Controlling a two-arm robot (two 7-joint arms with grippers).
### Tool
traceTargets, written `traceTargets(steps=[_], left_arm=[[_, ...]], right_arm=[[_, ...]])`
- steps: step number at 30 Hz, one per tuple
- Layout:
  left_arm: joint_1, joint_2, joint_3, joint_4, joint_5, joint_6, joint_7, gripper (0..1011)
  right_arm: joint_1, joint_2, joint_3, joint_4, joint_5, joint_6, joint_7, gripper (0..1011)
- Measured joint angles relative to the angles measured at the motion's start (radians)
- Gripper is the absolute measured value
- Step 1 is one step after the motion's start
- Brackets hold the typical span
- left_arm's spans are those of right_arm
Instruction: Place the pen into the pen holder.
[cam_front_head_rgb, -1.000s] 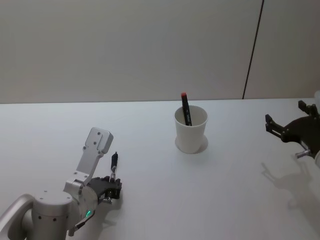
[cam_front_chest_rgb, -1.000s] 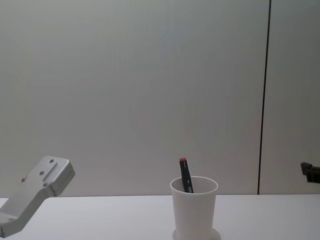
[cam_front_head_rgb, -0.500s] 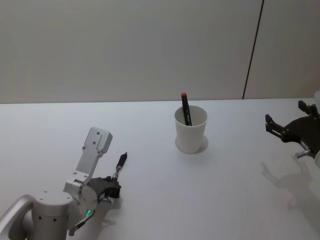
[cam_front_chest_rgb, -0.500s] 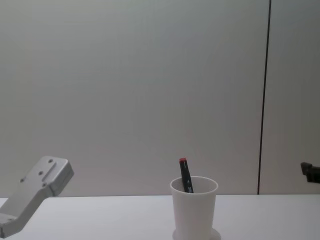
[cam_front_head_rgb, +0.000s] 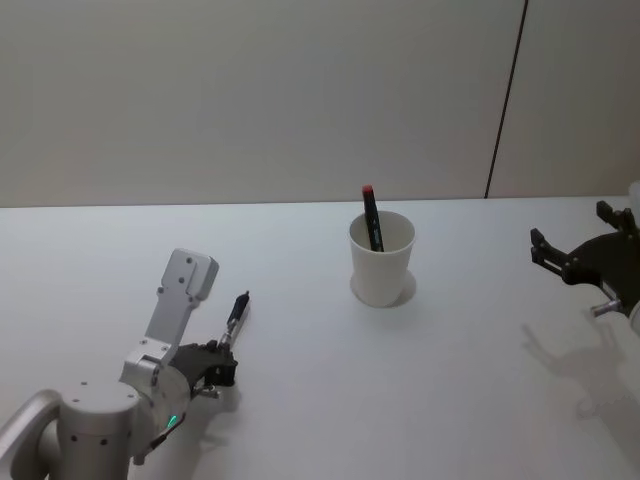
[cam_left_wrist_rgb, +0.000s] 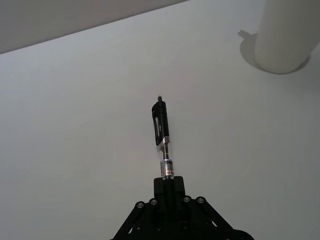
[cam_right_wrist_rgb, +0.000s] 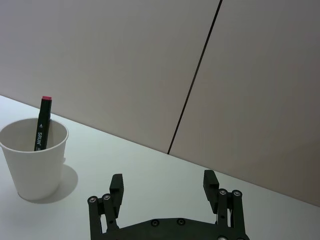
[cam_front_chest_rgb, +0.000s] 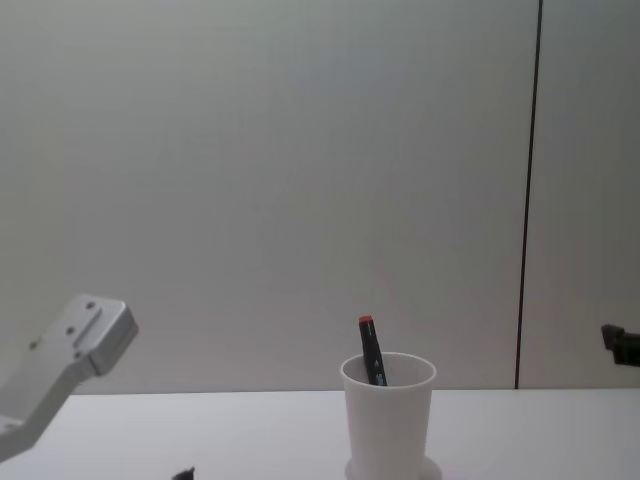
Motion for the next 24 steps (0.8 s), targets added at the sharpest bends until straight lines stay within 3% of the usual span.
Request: traceTargets(steps=[7, 24], left_arm=[[0.005, 0.011, -0.006, -0.024, 0.032, -0.051, -0.01, 120], [0.02, 0.04, -0.012, -0.098, 0.159, -0.222, -0.055, 121]], right_arm=[[0.0, 0.0, 0.0, 0.0, 0.0, 0.0, 0.0, 1001], [0.0, 0.0, 0.0, 0.0, 0.0, 0.0, 0.0, 1002]])
